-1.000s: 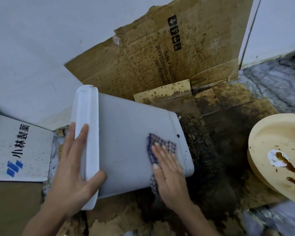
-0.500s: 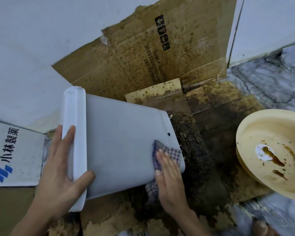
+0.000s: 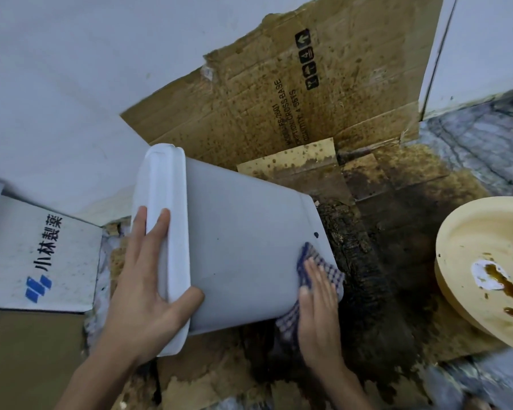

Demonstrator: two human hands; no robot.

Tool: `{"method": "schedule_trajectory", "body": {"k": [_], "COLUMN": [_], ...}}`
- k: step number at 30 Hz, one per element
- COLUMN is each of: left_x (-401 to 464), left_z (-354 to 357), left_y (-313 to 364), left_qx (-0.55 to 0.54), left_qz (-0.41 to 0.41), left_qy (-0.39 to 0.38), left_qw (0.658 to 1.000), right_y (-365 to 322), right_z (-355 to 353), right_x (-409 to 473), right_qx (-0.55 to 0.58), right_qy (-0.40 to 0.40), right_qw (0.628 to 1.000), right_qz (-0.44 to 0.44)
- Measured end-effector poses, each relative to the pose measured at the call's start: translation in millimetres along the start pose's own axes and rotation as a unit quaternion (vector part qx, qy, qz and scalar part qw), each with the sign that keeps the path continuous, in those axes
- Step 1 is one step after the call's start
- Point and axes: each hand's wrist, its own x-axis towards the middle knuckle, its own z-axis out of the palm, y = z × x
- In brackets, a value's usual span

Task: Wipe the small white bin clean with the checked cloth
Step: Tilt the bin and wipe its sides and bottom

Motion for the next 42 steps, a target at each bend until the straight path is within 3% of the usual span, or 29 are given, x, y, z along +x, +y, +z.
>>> {"method": "schedule_trajectory", "body": {"k": [3,7,10,13,15,18,22,26,31,34,37,42], "left_x": [-0.4,2.5,6.4,7.9,7.6,5.9,5.9,9.2,6.4,3.7,-2.3,-13.2], "left_z": [-1.0,0.1,1.6,2.0,1.0,-0.2,0.7,1.0,1.3,1.1,-0.1,-0.5], "left_y": [0.3,-2.9,-3.2,-3.8,-5.9,-6.4,-1.1,1.5,-3.8,-5.9,-7.2,-4.8], "left_qx": [0.002,-0.035,-0.093,-0.117,-0.115,-0.099,-0.092,-0.096,-0.083,-0.040,-0.027,-0.025], "left_qz": [-0.002,0.002,-0.029,-0.055,-0.055,-0.058,-0.049,-0.050,-0.055,-0.031,-0.024,0.005], "left_qy": [-0.006,0.002,0.011,0.015,0.014,0.010,0.001,0.008,0.020,0.020,0.025,0.032], "left_qw": [1.000,0.999,0.995,0.991,0.992,0.993,0.995,0.994,0.995,0.999,0.999,0.999], "right_y": [-33.2,-121.7,-144.0,-100.8,-64.9,-41.1,-90.9,-145.6,-92.3,-58.4,-52.8,-99.9], "right_z": [2.7,48.9,58.9,31.0,14.2,6.5,36.8,69.3,31.0,12.3,13.0,47.4], "right_x": [52.9,86.2,40.1,-5.6,-3.0,36.6,118.8,93.9,-16.2,12.0,84.6,177.5], "right_qx": [-0.033,-0.102,-0.059,-0.043,-0.063,-0.076,-0.104,-0.065,-0.072,-0.082,-0.094,-0.111], "right_qy": [-0.083,-0.191,-0.195,-0.179,-0.141,-0.135,-0.170,-0.195,-0.172,-0.139,-0.169,-0.177], "right_qw": [0.996,0.970,0.953,0.940,0.954,0.982,0.979,0.969,0.944,0.968,0.976,0.973], "right_qz": [0.030,-0.113,-0.225,-0.288,-0.256,-0.106,-0.042,-0.141,-0.272,-0.191,-0.101,-0.096]}}
